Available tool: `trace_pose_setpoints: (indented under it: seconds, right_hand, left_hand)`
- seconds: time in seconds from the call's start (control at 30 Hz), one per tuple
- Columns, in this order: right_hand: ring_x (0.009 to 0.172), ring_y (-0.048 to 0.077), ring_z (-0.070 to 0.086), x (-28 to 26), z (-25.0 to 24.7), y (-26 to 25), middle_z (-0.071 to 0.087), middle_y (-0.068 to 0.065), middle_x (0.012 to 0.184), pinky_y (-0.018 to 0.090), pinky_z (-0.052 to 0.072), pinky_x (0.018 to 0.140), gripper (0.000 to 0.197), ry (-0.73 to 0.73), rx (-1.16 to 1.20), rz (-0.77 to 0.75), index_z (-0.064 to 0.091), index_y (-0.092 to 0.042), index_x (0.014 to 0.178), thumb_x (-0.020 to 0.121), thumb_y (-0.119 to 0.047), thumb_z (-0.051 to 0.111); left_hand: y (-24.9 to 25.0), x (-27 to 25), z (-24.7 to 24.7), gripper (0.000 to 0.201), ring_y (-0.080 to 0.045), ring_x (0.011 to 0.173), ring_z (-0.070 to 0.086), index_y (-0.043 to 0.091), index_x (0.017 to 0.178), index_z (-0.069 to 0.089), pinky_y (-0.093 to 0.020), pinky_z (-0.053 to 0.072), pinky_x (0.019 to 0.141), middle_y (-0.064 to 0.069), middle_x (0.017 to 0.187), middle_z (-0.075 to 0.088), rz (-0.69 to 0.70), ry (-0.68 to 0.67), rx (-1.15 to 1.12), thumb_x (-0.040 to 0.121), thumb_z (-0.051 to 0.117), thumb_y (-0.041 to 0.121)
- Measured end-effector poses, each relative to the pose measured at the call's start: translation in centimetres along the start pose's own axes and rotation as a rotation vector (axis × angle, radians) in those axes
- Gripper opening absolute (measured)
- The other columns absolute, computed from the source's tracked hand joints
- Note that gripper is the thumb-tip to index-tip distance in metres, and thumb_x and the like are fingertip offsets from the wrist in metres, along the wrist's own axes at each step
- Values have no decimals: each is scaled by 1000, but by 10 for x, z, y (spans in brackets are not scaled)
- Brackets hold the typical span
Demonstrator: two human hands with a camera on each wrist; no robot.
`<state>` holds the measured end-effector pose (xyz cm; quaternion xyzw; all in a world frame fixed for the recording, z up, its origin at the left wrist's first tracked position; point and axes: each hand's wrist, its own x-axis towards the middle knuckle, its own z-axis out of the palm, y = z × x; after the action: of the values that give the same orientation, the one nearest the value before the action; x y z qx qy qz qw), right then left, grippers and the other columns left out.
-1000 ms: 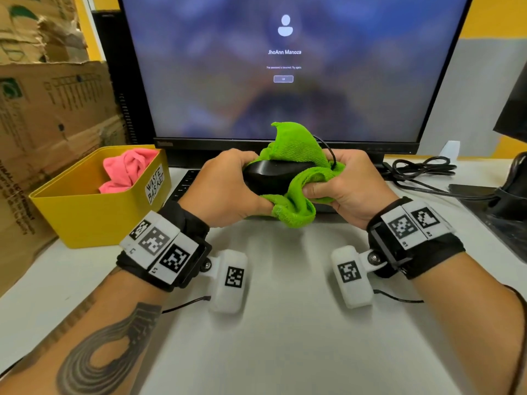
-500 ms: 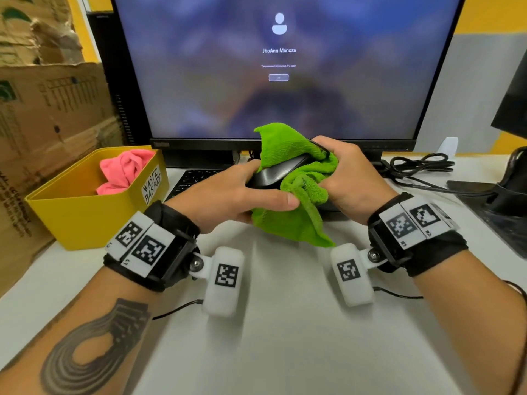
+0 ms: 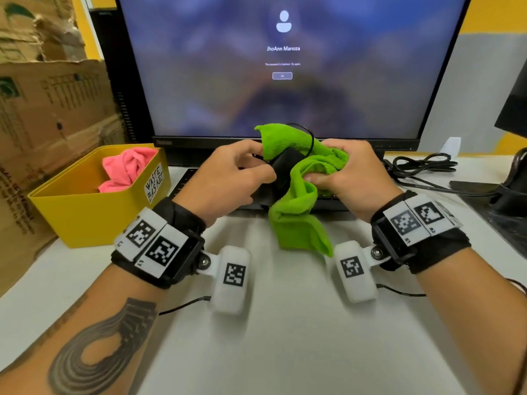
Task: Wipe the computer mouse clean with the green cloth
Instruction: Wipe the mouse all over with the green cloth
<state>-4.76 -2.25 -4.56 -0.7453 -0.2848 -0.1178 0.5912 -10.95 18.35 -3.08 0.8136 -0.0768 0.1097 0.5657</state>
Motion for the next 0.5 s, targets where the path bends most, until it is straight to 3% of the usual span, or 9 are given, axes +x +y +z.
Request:
trace_pose_setpoints:
  seconds: [0.1,0.17,0.23,0.3,0.37,0.43,0.5]
  right_hand:
    - [74,16,64,-1,5,1,74,19,85,32,54,70,29,35,63,28,72,1,95,68,0,83]
    - [78,23,65,0,8,1,74,18,85,39,54,72,25,76,170,56,73,-4,93,68,-2,77]
    - [71,24,62,1,6,1,68,8,74,37,52,68,20,94,294,121,71,-11,86,75,6,72]
    - [63,24,60,1,3,-3,63,9,70,35,52,63,26,72,382,185,67,-10,84,84,15,62]
    - [62,26,63,0,1,-7,64,13,73,37,56,59,26,38,425,243,65,-7,90,87,16,54]
    - [76,32,70,0,0,-9,68,18,87,47,62,66,34,28,438,311,65,-3,106,84,18,49]
    - [90,37,71,1,-2,-10,70,20,98,58,61,77,39,70,458,377,65,-7,111,85,17,47]
  left_hand:
    - [-8,2,5,29,-18,82,64,34,106,62,-49,63,79,16,71,67,23,-18,20,98,66,6]
    - [-12,2,6,37,-19,80,64,30,124,54,-51,62,78,18,68,65,41,-36,44,99,67,7]
    - [-12,2,4,46,-18,83,63,23,137,46,-46,60,76,11,79,65,40,-16,27,98,68,9]
    - [-12,3,2,44,-19,86,60,19,138,45,-41,54,76,-1,91,67,48,25,-20,100,66,10]
    - [-8,2,1,36,-22,88,59,20,137,48,-45,57,78,-6,93,66,12,59,-122,104,59,9]
    - [-4,1,1,33,-24,92,63,23,138,51,-53,64,76,-13,102,64,-41,65,-253,108,50,9]
    - [-2,2,1,33,-24,94,67,25,137,55,-48,64,71,-10,111,67,-69,74,-373,111,42,9]
